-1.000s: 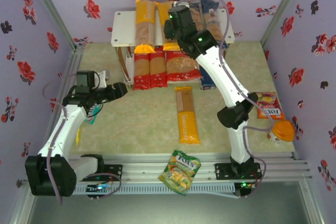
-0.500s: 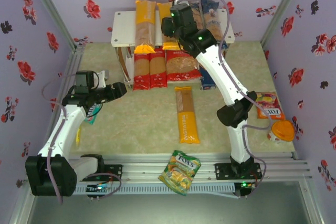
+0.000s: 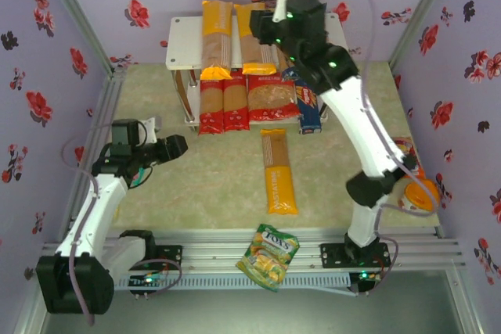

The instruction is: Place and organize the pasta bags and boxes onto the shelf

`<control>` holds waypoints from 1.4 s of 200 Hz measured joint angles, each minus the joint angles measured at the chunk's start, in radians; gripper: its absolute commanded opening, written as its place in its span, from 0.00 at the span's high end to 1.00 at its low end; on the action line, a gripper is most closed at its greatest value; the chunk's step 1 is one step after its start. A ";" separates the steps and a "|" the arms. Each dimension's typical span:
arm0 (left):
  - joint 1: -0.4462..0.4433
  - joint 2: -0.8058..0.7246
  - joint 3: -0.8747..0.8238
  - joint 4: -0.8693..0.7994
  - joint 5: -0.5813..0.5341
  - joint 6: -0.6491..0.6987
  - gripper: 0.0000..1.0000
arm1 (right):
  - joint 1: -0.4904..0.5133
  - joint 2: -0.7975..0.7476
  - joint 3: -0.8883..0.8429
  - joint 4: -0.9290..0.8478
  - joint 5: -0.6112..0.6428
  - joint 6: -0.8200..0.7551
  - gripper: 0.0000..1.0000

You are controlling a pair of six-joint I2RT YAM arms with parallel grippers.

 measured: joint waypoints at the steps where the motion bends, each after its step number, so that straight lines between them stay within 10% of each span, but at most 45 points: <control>1: 0.000 -0.002 -0.002 0.000 0.000 -0.001 0.34 | 0.000 -0.007 -0.005 0.000 0.000 -0.001 0.61; 61: -0.125 -0.049 -0.137 0.042 -0.127 -0.067 0.37 | 0.120 -0.684 -0.740 -0.026 -0.066 -0.002 0.57; 90: -0.206 -0.049 -0.151 0.053 -0.200 -0.110 0.37 | 0.172 -0.769 -0.979 -0.185 -0.101 0.126 0.59; 146: -0.258 -0.044 -0.172 0.084 -0.270 -0.182 0.33 | 0.175 -0.787 -1.565 -0.257 -0.157 0.409 0.29; 280: -0.267 -0.025 -0.172 0.084 -0.279 -0.188 0.31 | 0.034 -0.243 -1.435 0.089 -0.227 0.385 0.14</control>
